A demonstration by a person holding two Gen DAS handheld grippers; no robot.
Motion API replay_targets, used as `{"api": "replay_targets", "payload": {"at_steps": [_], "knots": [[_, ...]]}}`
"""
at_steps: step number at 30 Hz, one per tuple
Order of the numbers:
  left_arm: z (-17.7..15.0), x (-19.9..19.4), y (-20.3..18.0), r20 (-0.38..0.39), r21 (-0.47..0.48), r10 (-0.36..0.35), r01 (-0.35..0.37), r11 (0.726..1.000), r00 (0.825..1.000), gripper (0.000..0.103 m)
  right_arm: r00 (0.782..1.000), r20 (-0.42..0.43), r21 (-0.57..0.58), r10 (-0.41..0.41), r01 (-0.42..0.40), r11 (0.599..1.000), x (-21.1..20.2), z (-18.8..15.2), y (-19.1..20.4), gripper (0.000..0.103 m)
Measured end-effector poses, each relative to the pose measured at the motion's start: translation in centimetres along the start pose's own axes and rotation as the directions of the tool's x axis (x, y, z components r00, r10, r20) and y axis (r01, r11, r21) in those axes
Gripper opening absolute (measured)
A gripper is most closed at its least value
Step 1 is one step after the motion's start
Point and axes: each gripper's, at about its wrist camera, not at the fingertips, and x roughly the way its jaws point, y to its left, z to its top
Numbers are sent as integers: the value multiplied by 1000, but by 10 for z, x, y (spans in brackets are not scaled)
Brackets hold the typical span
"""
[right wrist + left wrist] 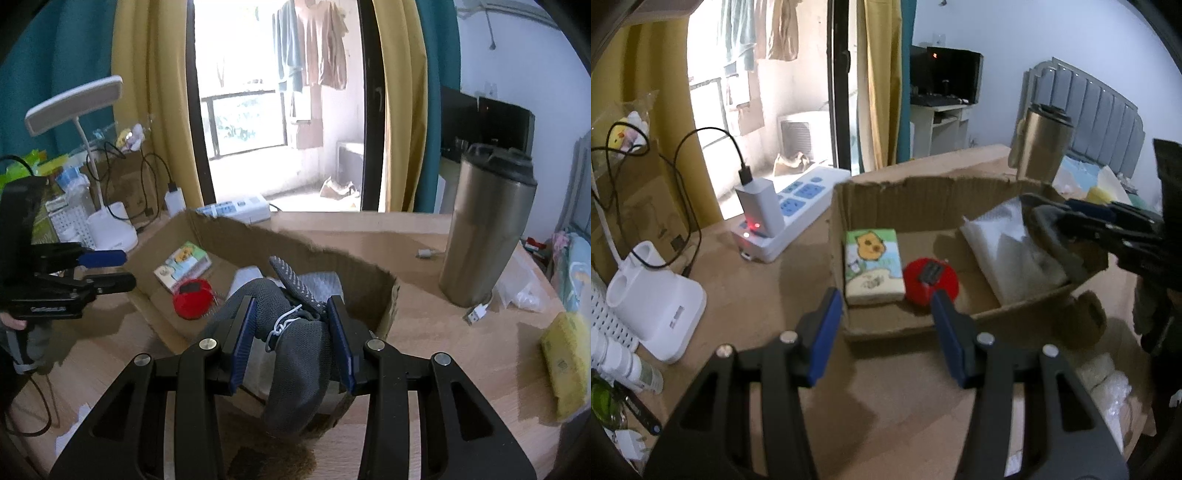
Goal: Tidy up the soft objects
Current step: 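Release the tissue pack into the box with the left tool while the right tool drops the sock in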
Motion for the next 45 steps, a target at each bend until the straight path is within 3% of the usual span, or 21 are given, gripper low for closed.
{"api": "replay_targets", "payload": {"at_steps": [7, 12, 26, 27, 28, 30, 35, 43, 45], "knots": [[-3, -3, -4, -23, 16, 4, -3, 1000, 1000, 53, 999, -36, 4, -10, 10, 1000, 14, -5, -7, 40], [-4, -8, -3, -36, 3, -35, 35, 999, 999, 53, 999, -40, -10, -18, 18, 1000, 17, -5, -11, 40], [-16, -29, -28, -40, 39, -62, 64, 997, 997, 53, 995, -92, -87, 23, -31, 996, 25, -3, -14, 43], [-16, -30, -28, -38, 36, -61, 63, 997, 997, 53, 995, -88, -86, 45, -53, 995, 23, -3, -13, 46], [-15, -31, -27, -28, 27, -60, 61, 998, 998, 53, 995, -81, -88, 62, -69, 994, 20, -3, -11, 56], [-14, -33, -24, -14, -1, -64, 64, 998, 998, 53, 996, -56, -114, 70, -76, 991, 12, -3, -3, 62], [-13, -46, -22, 22, -24, -76, 76, 997, 997, 53, 1000, -8, -178, 30, -31, 984, -6, -1, 13, 63], [-15, -64, -28, 69, -17, -72, 73, 997, 995, 54, 999, 45, -157, 19, -12, 987, -37, 3, 17, 63], [-15, -69, -29, 87, -24, -68, 70, 997, 994, 59, 998, 63, -160, 12, -2, 987, -48, 3, 21, 63]]}}
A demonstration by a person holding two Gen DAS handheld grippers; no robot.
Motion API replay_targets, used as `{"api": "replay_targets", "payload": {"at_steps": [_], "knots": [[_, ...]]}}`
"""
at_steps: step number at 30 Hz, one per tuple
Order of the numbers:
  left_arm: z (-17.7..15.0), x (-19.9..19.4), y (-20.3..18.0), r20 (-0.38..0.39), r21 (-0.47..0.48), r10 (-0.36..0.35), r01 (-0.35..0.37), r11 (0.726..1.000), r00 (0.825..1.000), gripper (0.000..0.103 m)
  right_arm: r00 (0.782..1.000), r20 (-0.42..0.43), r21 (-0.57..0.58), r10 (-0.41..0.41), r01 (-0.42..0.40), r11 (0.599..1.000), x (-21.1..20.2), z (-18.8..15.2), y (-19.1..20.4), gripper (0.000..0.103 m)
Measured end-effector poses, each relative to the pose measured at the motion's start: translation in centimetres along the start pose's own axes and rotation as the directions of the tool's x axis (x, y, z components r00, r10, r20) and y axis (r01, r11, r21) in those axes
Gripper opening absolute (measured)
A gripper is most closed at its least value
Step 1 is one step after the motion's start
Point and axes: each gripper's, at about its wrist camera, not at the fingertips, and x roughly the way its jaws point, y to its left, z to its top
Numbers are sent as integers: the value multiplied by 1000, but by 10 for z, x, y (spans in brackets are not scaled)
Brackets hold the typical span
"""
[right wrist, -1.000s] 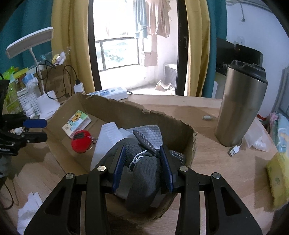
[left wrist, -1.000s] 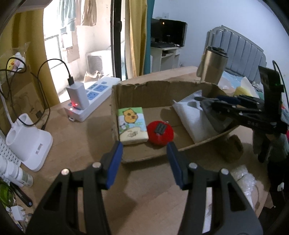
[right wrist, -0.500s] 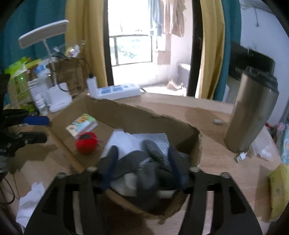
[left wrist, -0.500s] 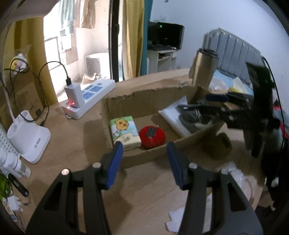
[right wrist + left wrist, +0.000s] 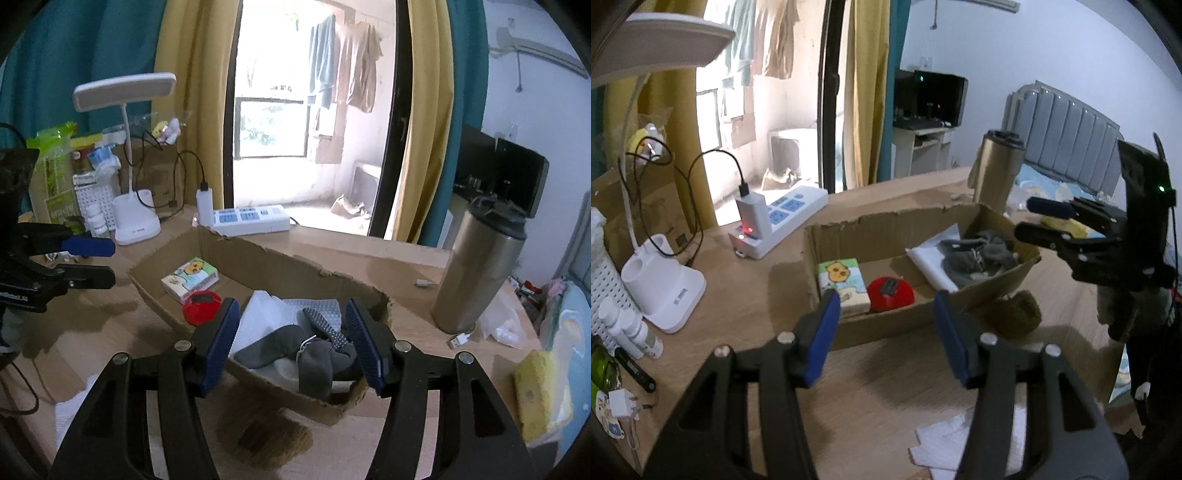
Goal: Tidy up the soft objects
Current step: 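Release the tissue pack into the box with the left tool while the right tool drops the sock in, then move both tools back from the box toward the paper towel and bubble wrap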
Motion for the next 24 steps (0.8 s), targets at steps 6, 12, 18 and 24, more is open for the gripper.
{"api": "replay_targets", "payload": {"at_steps": [6, 12, 18, 24], "knots": [[-2, -17, 1, 48, -53, -28, 31, 998, 998, 73, 999, 47, 4, 3, -3, 1000, -33, 3, 11, 64], [-7, -38, -4, 79, -76, -32, 38, 996, 996, 74, 998, 65, 3, 18, -18, 1000, -55, 1, 23, 65], [-17, -59, -12, 107, -110, -31, 43, 993, 994, 76, 998, 58, 44, 38, -41, 998, -72, -11, 33, 65], [-29, -62, -20, 93, -142, -59, 72, 987, 994, 77, 996, 31, 45, 79, -80, 996, -83, -25, 46, 66]]}}
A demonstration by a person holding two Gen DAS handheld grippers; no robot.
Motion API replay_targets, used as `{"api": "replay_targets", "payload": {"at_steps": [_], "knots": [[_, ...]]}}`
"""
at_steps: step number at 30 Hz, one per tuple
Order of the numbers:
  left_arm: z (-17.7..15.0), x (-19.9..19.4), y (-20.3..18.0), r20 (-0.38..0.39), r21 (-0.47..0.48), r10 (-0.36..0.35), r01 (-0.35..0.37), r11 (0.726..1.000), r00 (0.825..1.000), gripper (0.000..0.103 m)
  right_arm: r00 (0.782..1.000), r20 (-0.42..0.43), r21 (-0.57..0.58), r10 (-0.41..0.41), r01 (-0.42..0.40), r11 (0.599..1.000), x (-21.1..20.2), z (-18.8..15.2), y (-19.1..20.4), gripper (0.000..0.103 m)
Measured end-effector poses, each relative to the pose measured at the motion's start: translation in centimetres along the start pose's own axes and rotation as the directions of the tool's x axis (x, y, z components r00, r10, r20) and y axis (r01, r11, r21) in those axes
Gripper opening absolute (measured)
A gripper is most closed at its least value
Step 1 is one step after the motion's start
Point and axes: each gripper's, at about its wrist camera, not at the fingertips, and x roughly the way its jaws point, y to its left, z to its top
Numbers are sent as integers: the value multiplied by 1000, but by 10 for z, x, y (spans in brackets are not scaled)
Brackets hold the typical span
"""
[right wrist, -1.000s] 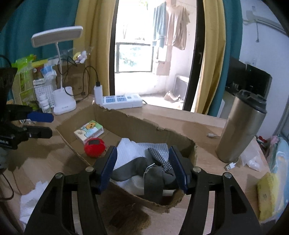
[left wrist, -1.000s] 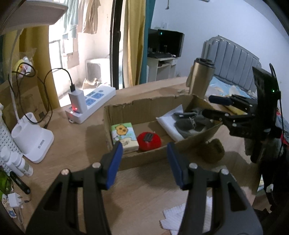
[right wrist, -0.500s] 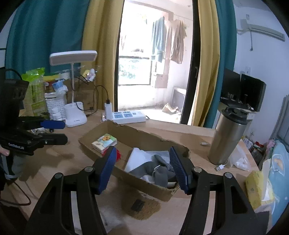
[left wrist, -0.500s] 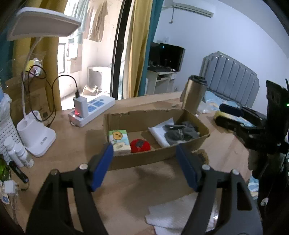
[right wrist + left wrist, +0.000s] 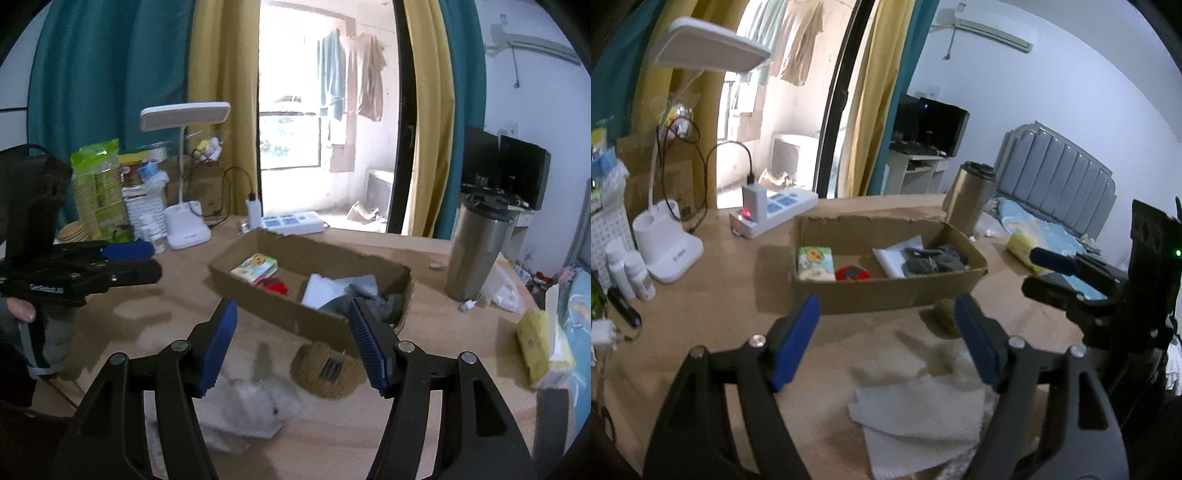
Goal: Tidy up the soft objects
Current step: 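Move both tools back from the box toward the paper towel and bubble wrap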
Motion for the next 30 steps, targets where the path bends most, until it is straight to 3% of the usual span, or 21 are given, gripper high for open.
{"api": "replay_targets", "payload": {"at_steps": [11, 30], "knots": [[-30, 0, -8, -44, -69, -5, 2, 998, 999, 77, 998, -33, 14, 55, -54, 998, 8, -12, 13, 68], [-62, 20, -17, -156, -72, -8, -3, 997, 988, 77, 978, -178, 79, 109, -97, 992, 51, -52, 15, 69]]}}
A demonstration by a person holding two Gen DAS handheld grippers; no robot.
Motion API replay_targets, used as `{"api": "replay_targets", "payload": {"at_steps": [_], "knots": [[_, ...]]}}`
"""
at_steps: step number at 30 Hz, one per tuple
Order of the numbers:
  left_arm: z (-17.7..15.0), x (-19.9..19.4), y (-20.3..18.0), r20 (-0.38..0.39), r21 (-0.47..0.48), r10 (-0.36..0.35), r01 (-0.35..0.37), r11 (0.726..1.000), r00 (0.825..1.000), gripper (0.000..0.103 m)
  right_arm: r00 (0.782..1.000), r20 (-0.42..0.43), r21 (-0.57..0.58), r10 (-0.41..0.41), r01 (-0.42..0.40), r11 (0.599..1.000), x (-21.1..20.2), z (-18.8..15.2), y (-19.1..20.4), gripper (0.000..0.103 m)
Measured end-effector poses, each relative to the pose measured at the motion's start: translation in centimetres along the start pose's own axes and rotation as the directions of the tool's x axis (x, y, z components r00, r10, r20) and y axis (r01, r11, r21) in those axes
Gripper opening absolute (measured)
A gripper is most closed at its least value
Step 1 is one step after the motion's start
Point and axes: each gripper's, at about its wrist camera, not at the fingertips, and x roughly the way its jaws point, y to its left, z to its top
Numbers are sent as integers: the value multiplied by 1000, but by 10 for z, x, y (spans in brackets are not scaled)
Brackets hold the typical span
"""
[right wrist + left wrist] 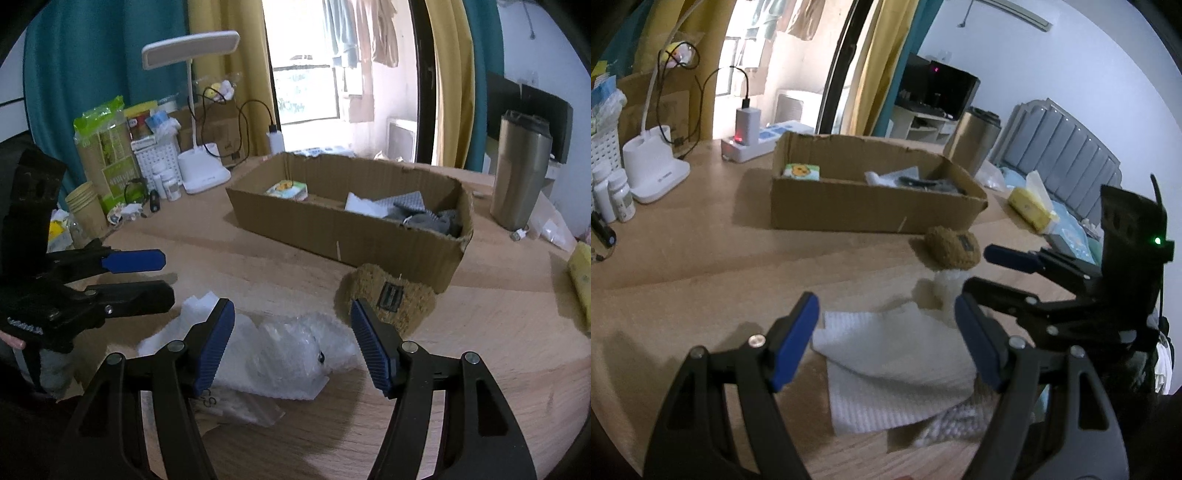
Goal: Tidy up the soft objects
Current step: 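Move both tools back from the box toward the paper towel and bubble wrap, then grasp the white paper towel with the left tool while the right tool grasps the bubble wrap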
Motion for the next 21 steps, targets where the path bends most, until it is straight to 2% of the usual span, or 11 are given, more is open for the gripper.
{"api": "replay_targets", "payload": {"at_steps": [9, 17, 21], "knots": [[-8, 6, -3, -36, 1, -6, 6, 1000, 999, 77, 997, -76, 17, -3, 4, 1000, 17, -7, -6, 69], [-14, 12, -19, -71, 55, -26, 30, 998, 997, 77, 995, -101, 53, 28, -23, 998, 21, -10, -15, 69], [-18, 18, -23, -100, 70, -34, 41, 997, 994, 77, 994, -98, 52, 47, -42, 998, 19, -12, -18, 62]]}}
